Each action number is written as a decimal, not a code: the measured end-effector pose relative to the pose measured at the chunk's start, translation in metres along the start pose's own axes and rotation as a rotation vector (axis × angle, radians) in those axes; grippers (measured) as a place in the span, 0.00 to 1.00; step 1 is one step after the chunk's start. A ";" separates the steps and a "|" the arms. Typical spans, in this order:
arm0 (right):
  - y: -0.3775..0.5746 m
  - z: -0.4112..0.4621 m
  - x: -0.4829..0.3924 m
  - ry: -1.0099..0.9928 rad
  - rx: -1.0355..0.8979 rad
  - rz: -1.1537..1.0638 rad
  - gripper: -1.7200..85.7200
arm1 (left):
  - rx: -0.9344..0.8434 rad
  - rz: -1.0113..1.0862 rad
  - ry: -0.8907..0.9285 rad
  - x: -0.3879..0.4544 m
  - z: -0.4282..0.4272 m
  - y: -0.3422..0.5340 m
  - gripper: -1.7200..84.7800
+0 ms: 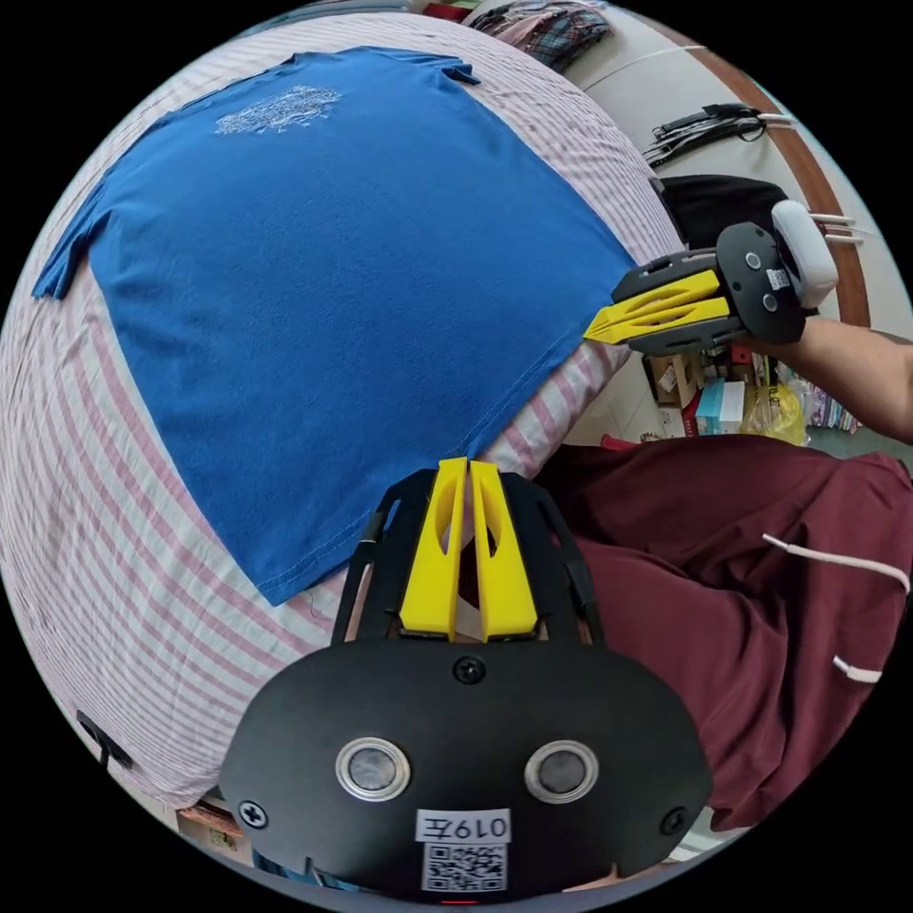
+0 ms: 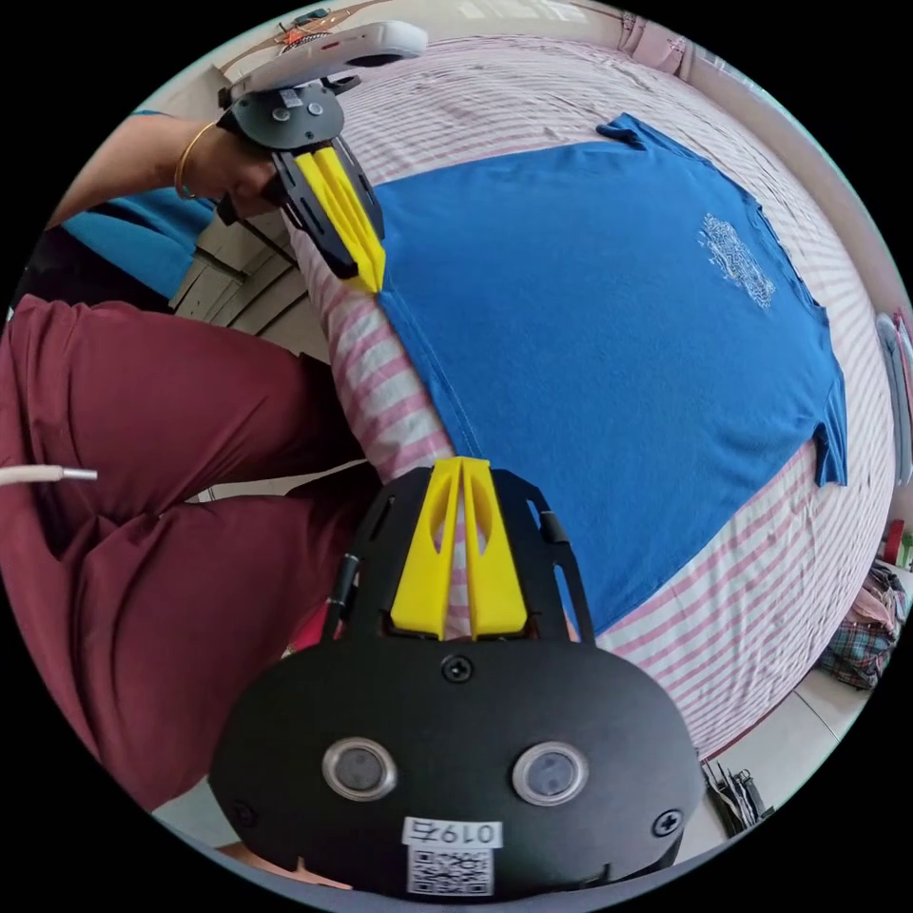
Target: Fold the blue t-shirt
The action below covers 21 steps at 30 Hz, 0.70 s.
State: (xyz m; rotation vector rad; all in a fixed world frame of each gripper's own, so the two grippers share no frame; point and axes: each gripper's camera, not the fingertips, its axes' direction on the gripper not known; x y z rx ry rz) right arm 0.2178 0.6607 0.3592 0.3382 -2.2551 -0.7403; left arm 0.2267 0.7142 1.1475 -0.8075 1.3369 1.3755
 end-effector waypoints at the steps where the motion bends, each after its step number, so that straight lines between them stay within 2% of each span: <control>1: -0.001 0.000 0.003 0.004 0.003 0.003 0.01 | 0.011 -0.030 0.038 -0.010 -0.001 0.006 0.03; 7: -0.018 0.017 0.028 0.060 -0.013 -0.034 0.01 | 0.047 -0.097 0.126 -0.049 -0.007 0.046 0.03; 11: -0.036 0.028 0.058 0.023 -0.026 0.019 0.01 | 0.091 -0.115 0.108 -0.067 -0.021 0.067 0.03; 17: -0.064 0.044 0.099 0.004 -0.051 0.036 0.02 | 0.188 -0.257 0.163 -0.114 -0.048 0.091 0.04; 21: -0.083 0.043 0.131 -0.033 -0.071 0.019 0.04 | 0.344 -0.389 0.194 -0.160 -0.068 0.111 0.04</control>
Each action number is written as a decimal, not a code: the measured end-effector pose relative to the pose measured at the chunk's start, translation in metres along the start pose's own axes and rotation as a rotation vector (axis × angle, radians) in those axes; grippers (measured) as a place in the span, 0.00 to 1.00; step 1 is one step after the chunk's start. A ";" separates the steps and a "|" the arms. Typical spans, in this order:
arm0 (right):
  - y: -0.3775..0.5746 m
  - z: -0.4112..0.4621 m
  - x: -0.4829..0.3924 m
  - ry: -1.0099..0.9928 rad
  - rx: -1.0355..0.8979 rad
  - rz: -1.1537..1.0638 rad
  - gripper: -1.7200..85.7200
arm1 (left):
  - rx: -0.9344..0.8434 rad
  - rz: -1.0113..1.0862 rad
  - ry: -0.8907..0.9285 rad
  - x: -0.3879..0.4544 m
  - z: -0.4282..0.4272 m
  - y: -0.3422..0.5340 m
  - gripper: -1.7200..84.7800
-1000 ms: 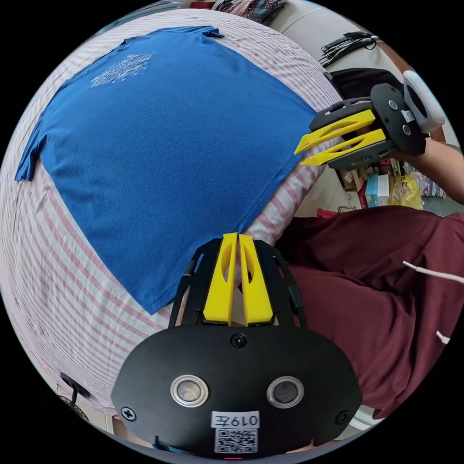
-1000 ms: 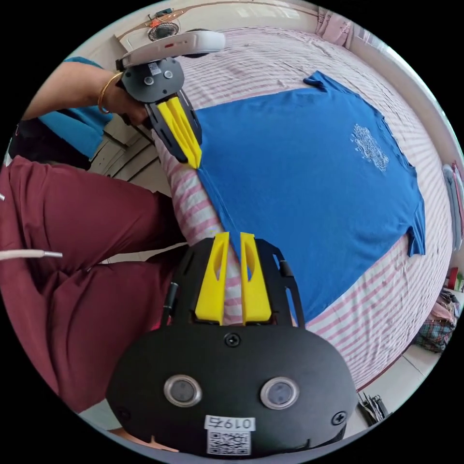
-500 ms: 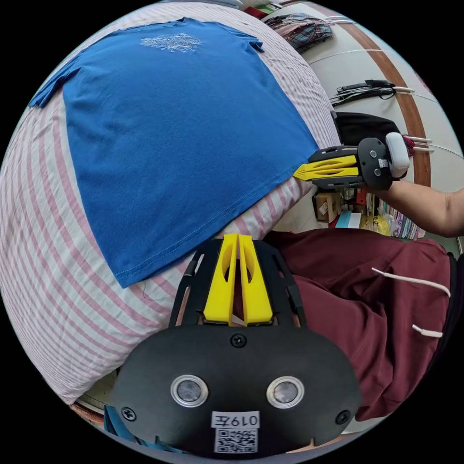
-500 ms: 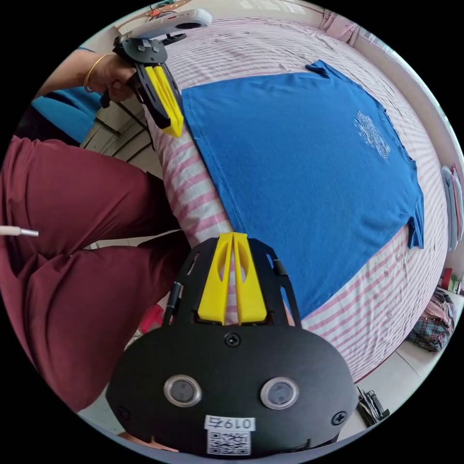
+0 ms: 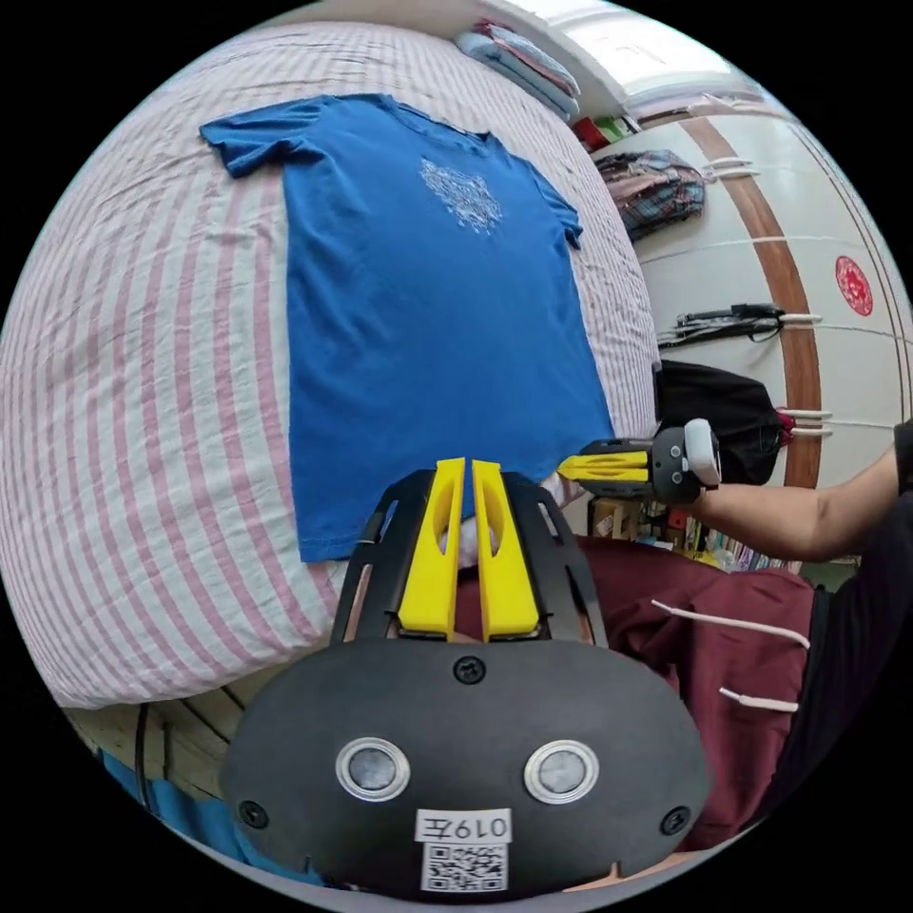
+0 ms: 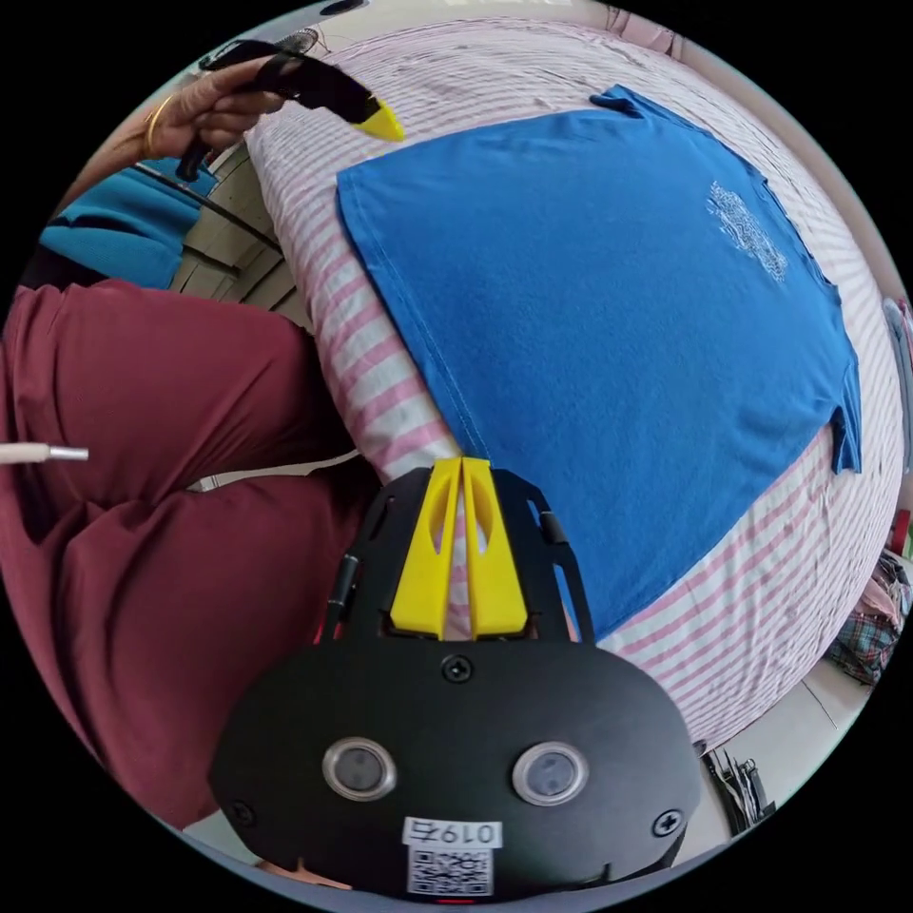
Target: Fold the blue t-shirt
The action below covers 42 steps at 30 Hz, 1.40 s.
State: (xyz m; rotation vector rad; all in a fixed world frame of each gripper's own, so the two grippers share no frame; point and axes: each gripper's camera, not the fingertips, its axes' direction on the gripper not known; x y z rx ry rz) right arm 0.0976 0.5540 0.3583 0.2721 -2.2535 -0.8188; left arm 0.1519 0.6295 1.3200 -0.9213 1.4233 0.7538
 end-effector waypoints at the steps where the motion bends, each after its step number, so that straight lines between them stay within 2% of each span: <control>1: -0.003 -0.002 0.004 0.000 -0.007 -0.005 0.05 | 0.069 -0.050 0.015 -0.016 -0.011 -0.003 0.04; 4: -0.012 -0.019 0.024 -0.020 0.011 -0.005 0.07 | 0.229 -0.178 0.070 -0.059 -0.036 -0.008 0.05; 7: -0.031 -0.043 0.054 -0.047 0.050 -0.008 0.04 | 0.379 -0.314 0.135 -0.108 -0.053 -0.015 0.06; 10: -0.075 -0.079 0.119 -0.105 0.193 0.049 0.02 | 0.516 -0.383 0.158 -0.147 -0.070 -0.028 0.09; 13: -0.148 -0.108 0.207 -0.194 0.348 0.044 0.02 | 0.547 -0.428 0.158 -0.182 -0.078 -0.049 0.12; 19: -0.325 -0.142 0.353 -0.130 0.469 -0.154 0.02 | 0.650 -0.581 0.348 -0.244 -0.075 -0.064 0.11; 22: -0.402 -0.143 0.405 -0.154 0.459 -0.194 0.04 | 0.741 -0.719 0.456 -0.271 -0.070 -0.058 0.11; 24: -0.462 -0.131 0.439 -0.197 0.386 -0.236 0.09 | 0.795 -0.803 0.532 -0.286 -0.066 -0.052 0.11; 31: -0.602 -0.091 0.501 -0.284 0.175 -0.393 0.10 | 0.881 -0.996 0.713 -0.325 -0.065 -0.038 0.11; 39: -0.709 -0.064 0.533 -0.310 -0.022 -0.577 0.10 | 0.876 -1.109 0.755 -0.343 -0.076 -0.017 0.10; 42: -0.732 -0.053 0.543 -0.361 -0.075 -0.620 0.11 | 0.856 -1.074 0.774 -0.354 -0.081 -0.024 0.11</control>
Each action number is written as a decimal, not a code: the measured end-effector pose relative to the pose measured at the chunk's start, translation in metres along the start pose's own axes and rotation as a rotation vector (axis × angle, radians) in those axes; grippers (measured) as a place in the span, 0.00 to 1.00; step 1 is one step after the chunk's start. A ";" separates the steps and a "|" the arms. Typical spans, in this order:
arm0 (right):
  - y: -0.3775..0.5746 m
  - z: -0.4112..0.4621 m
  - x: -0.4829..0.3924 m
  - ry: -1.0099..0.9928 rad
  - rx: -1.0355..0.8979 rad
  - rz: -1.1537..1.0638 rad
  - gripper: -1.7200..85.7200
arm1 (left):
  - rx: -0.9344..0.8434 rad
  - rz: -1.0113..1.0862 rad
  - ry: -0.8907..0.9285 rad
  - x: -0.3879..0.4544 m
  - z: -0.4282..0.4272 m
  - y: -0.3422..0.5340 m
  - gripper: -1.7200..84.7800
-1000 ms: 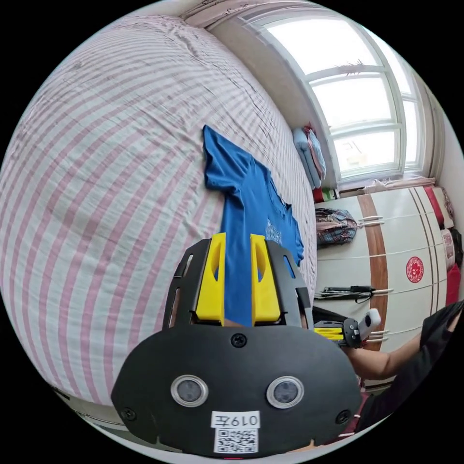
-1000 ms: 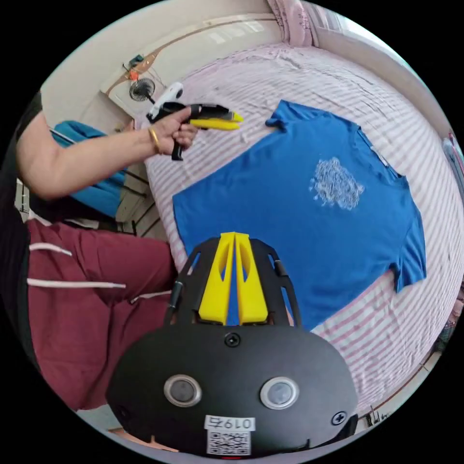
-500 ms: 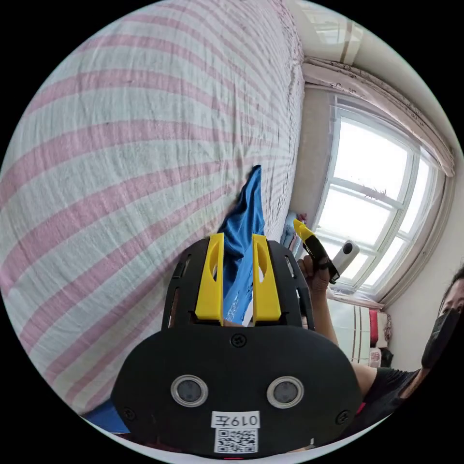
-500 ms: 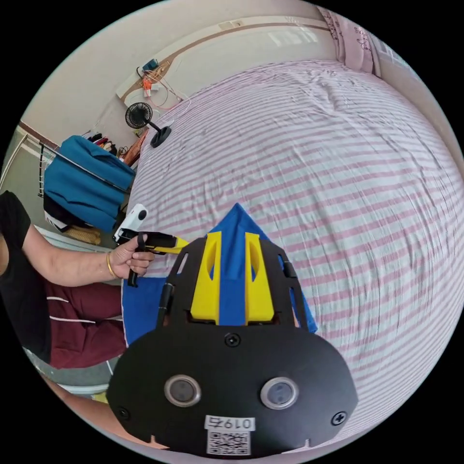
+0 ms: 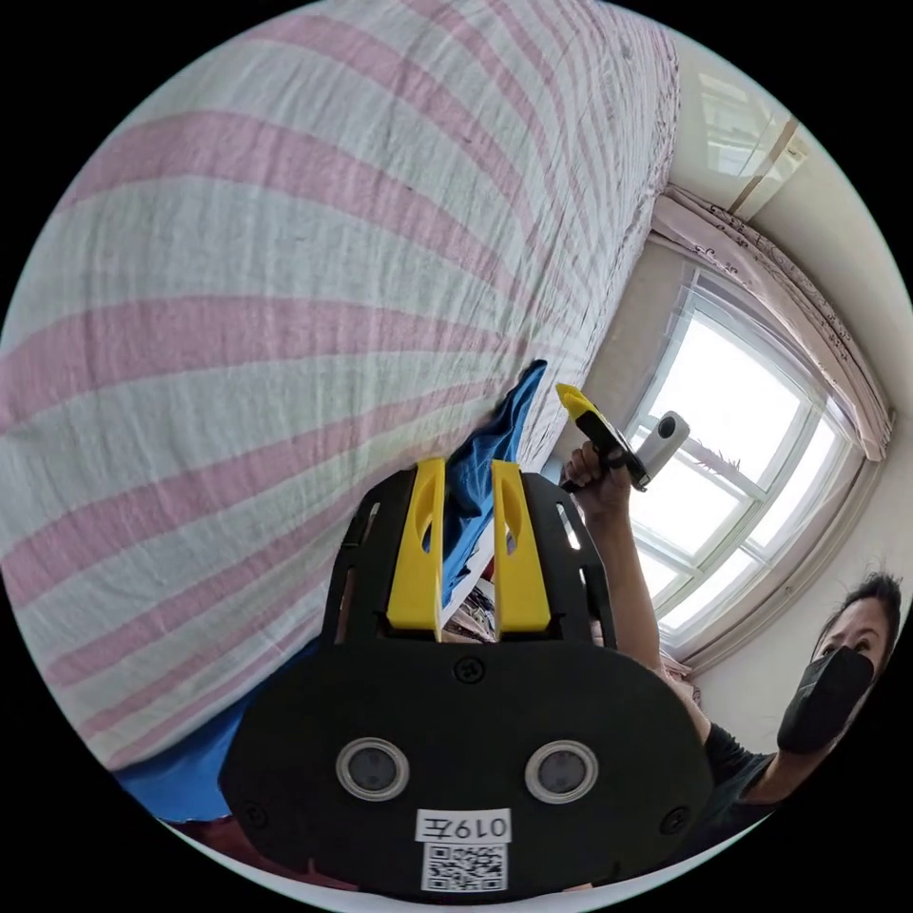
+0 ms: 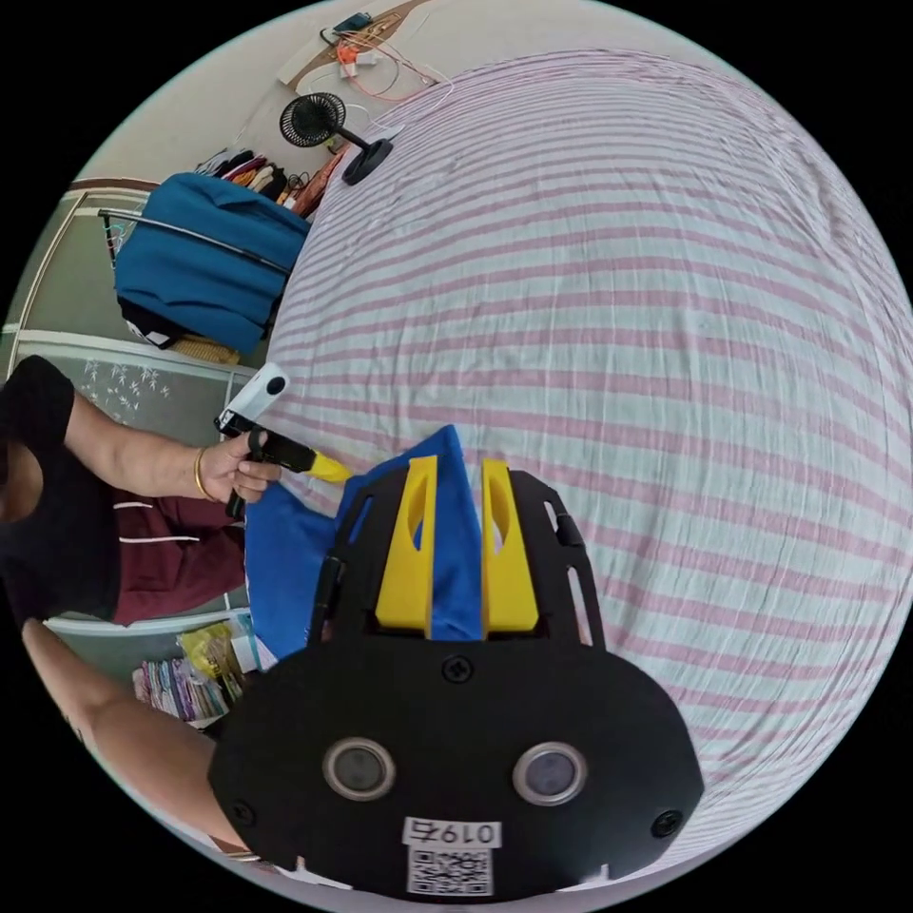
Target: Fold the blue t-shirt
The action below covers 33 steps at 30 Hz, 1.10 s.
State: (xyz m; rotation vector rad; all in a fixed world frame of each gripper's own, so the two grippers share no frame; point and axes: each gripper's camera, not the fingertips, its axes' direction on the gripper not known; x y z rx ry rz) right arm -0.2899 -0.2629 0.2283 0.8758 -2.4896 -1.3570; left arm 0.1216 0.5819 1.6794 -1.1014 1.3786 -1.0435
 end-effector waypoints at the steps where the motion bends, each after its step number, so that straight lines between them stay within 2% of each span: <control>1: -0.002 0.000 0.005 -0.010 -0.008 -0.002 0.11 | -0.021 0.018 -0.008 0.004 0.001 -0.004 0.12; 14: -0.049 0.011 0.078 -0.096 -0.136 -0.058 0.10 | -0.132 0.133 0.028 0.019 0.011 -0.022 0.10; 18: -0.051 0.000 0.090 -0.163 -0.098 -0.049 0.08 | -0.145 0.162 0.013 0.025 0.018 -0.018 0.07; 23: -0.056 0.002 0.089 -0.099 -0.155 -0.068 0.08 | -0.161 0.180 0.007 0.033 0.026 -0.007 0.05; 28: -0.052 -0.004 0.087 -0.099 -0.140 -0.065 0.03 | -0.171 0.202 -0.011 0.041 0.038 0.012 0.04; 33: -0.023 -0.037 0.072 -0.115 -0.016 -0.088 0.02 | -0.162 0.291 -0.065 0.061 0.047 0.039 0.04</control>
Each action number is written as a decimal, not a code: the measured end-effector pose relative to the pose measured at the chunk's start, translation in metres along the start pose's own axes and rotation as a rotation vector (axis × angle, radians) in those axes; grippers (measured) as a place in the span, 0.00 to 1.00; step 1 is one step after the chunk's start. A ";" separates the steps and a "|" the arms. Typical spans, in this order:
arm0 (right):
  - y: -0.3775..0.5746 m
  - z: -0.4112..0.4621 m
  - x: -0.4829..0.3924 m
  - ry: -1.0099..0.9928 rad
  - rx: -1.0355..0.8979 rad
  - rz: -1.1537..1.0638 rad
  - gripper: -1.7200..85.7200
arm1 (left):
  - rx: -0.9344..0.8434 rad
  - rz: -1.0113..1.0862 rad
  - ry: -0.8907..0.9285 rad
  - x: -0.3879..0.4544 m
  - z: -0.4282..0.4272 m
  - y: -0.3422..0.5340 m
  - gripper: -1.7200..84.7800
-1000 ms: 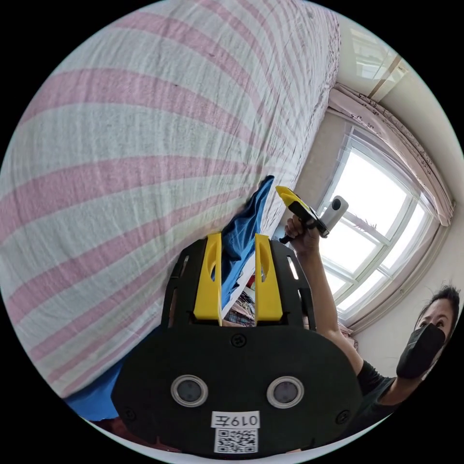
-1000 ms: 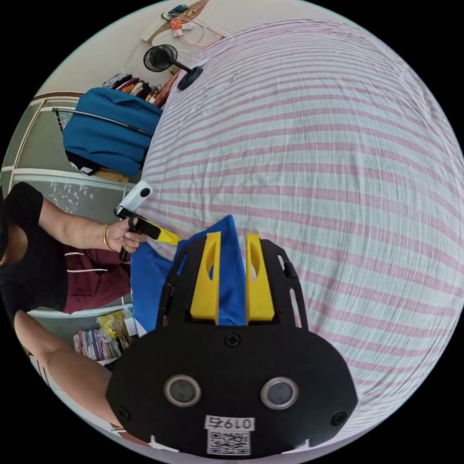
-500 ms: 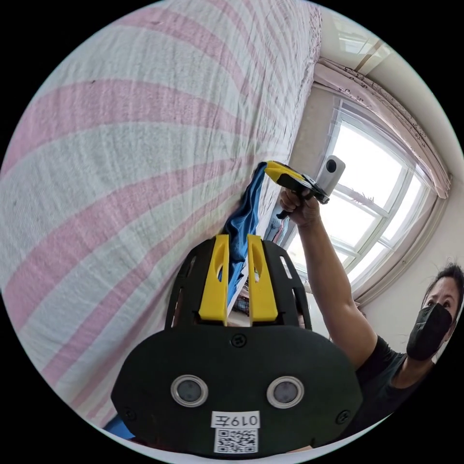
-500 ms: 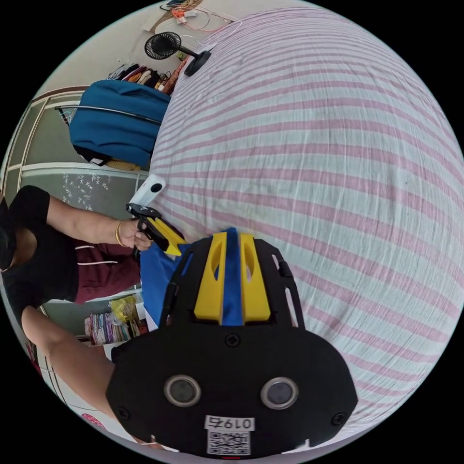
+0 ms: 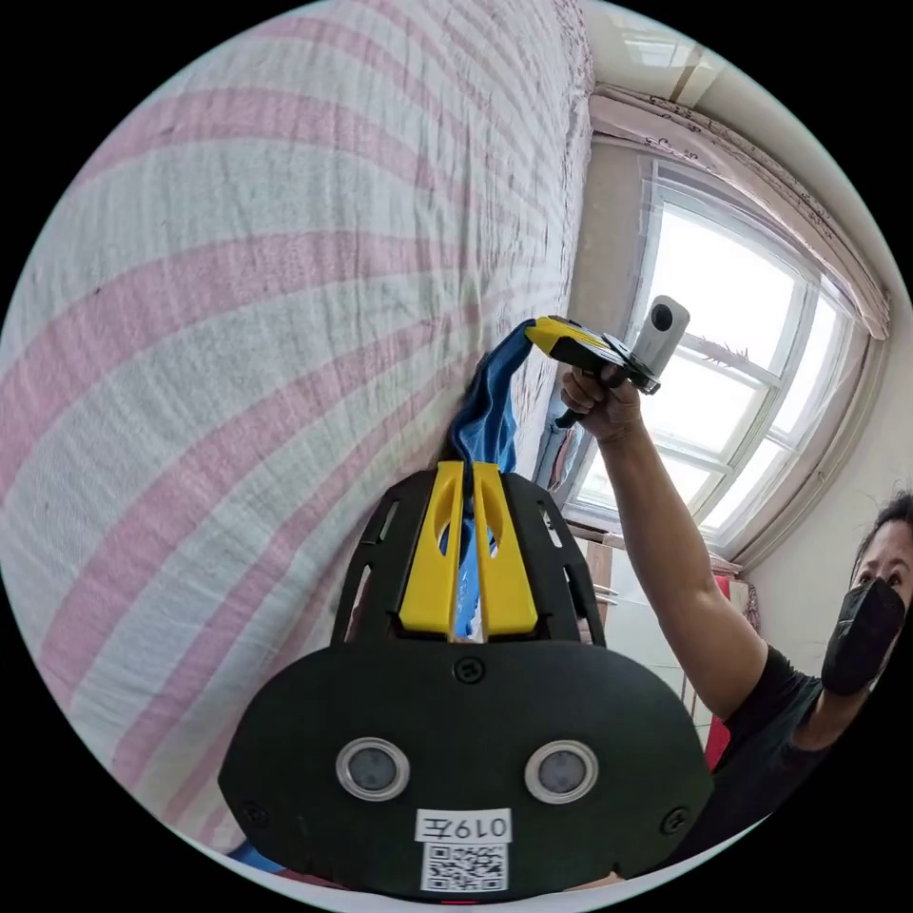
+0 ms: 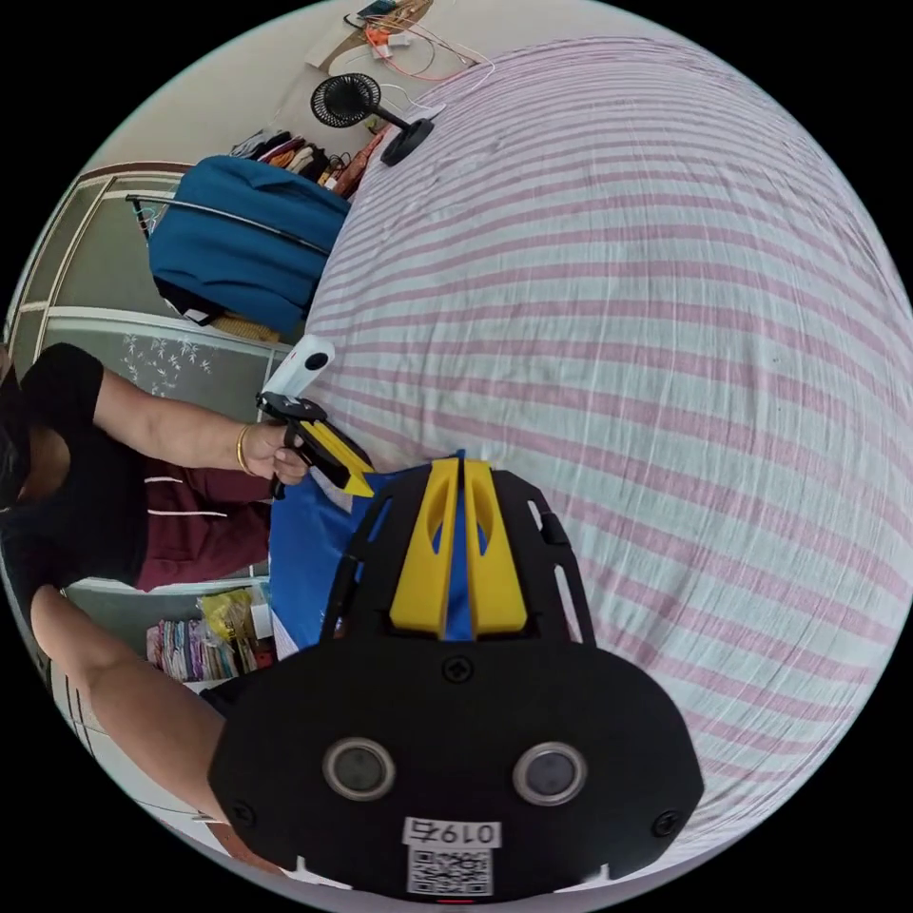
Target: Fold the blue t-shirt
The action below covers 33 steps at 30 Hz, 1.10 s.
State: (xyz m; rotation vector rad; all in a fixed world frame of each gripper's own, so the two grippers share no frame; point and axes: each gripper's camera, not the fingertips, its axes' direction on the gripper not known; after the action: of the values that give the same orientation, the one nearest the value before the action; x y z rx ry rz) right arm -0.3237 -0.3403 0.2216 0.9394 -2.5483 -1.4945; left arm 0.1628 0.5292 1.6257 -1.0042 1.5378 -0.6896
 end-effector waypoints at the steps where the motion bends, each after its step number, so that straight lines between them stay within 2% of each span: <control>1: 0.004 -0.005 -0.004 0.007 0.018 -0.006 0.02 | 0.001 0.031 -0.012 0.009 0.003 0.005 0.04; 8: 0.073 -0.040 -0.075 0.104 0.222 -0.062 0.01 | -0.019 0.294 -0.130 0.070 0.028 0.042 0.04; 17: 0.168 -0.032 -0.179 0.317 0.359 -0.010 0.01 | -0.102 0.817 -0.455 0.173 0.090 0.140 0.04; 23: 0.208 0.001 -0.231 0.454 0.337 0.061 0.01 | -0.165 1.135 -0.669 0.226 0.141 0.216 0.04; 25: 0.211 0.015 -0.242 0.514 0.291 0.078 0.01 | -0.199 1.288 -0.833 0.239 0.167 0.250 0.04; 28: 0.213 0.031 -0.252 0.586 0.231 0.093 0.01 | -0.228 1.430 -0.982 0.250 0.196 0.285 0.04; 33: 0.216 0.040 -0.264 0.592 0.172 0.091 0.01 | -0.264 1.511 -1.075 0.266 0.228 0.324 0.04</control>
State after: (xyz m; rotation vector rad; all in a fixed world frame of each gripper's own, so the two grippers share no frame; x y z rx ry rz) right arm -0.2245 -0.0960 0.4421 1.0686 -2.2560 -0.8144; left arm 0.3056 0.4681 1.1747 -0.0585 0.9504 0.9941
